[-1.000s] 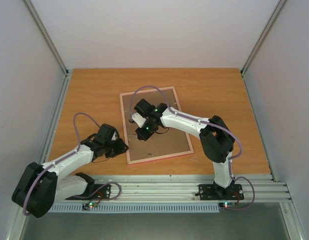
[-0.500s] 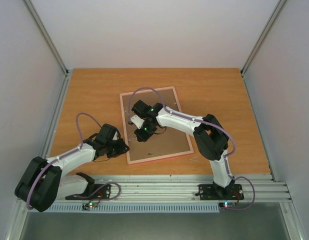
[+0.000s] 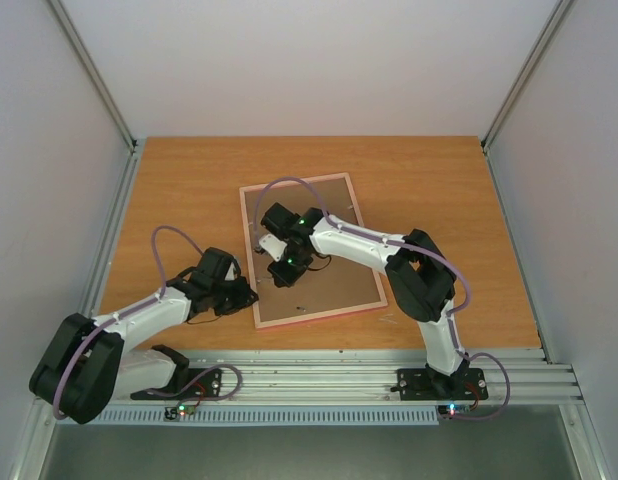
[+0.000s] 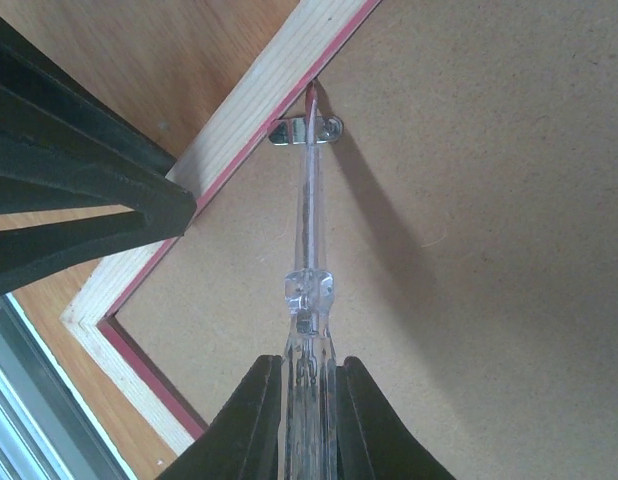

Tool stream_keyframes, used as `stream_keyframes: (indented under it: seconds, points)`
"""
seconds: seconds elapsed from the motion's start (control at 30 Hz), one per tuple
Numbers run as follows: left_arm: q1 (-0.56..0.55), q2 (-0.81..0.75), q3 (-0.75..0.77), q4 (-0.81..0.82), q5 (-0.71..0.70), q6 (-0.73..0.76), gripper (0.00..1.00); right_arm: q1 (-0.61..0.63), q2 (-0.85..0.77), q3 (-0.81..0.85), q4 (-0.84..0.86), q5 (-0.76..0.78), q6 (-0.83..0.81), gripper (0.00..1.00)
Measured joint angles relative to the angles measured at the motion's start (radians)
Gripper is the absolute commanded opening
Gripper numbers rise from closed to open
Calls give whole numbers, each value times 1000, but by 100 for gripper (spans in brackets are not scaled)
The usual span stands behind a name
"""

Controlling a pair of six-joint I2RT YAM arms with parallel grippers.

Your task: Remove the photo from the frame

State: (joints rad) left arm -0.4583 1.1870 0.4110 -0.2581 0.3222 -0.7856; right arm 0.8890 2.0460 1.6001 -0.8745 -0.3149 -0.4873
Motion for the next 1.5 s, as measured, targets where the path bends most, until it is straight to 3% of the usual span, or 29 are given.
stream_keyframes:
  seconds: [0.93, 1.27, 1.5]
  points:
    - [0, -7, -6, 7, -1, 0, 17, 15, -43, -34, -66, 48, -42, 1]
    - [3, -39, 2, -43, -38, 9, 30, 9, -119, -108, -58, 24, -37, 1]
    - [42, -27, 131, -107, -88, 50, 42, -40, -235, -195, -8, -17, -12, 1]
